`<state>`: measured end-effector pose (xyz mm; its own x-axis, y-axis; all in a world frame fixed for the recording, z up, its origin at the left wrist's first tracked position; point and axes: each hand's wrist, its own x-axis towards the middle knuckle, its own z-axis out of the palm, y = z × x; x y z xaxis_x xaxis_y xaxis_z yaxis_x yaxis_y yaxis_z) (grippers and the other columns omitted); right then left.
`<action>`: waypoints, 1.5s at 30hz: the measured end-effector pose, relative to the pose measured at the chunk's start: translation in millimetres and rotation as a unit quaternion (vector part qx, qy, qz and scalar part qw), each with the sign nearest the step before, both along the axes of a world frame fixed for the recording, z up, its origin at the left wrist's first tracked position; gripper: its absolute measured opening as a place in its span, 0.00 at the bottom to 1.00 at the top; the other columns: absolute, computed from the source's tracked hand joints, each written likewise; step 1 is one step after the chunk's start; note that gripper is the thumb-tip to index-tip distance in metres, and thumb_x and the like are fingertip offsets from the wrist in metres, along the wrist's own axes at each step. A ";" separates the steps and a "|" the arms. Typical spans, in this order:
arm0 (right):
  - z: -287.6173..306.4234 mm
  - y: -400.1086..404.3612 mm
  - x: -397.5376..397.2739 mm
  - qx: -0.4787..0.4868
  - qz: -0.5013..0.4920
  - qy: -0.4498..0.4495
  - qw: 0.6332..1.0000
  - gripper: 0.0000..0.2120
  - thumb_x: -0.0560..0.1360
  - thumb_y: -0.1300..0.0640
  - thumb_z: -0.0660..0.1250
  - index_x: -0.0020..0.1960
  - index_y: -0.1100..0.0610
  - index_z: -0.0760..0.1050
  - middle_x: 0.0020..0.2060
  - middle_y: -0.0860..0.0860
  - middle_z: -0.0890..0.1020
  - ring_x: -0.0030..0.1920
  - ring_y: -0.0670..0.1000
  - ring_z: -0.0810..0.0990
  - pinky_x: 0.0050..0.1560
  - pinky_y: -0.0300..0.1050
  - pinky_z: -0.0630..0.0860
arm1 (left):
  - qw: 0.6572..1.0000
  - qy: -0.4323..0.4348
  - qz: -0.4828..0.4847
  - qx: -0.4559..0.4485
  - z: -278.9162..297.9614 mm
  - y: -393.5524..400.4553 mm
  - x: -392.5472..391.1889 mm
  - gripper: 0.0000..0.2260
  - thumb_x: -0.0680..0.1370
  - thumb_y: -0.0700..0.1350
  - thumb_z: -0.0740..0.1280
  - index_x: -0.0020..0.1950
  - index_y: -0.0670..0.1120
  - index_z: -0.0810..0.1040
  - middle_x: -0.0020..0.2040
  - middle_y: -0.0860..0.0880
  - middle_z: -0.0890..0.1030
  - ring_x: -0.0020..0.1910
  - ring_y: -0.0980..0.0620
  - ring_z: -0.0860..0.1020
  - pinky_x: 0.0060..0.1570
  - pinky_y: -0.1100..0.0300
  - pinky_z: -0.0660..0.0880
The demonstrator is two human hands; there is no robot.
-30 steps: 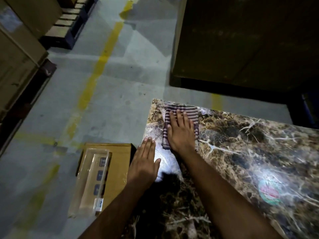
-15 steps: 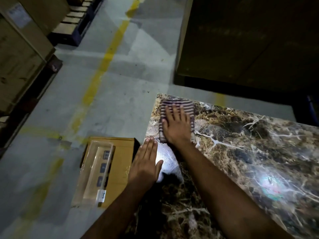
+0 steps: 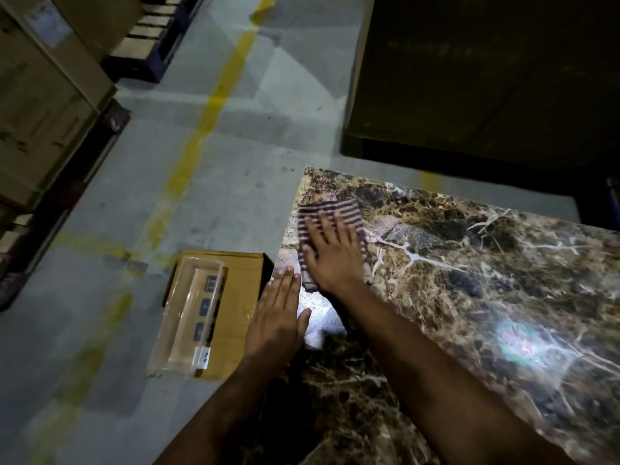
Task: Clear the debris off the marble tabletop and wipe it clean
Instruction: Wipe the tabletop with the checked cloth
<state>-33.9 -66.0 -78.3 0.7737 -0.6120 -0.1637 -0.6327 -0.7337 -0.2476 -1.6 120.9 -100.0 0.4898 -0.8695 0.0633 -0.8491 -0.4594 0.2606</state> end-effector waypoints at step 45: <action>6.3 163.2 -58.3 -0.005 0.097 -0.004 0.995 0.27 0.85 0.39 0.45 0.83 0.41 0.47 0.83 0.48 0.48 0.83 0.55 0.42 0.81 0.57 0.41 | 0.996 0.030 -0.077 0.037 1.5 168.9 -66.5 0.29 0.83 0.56 0.55 0.79 0.39 0.63 0.79 0.40 0.63 0.80 0.44 0.59 0.76 0.49 0.57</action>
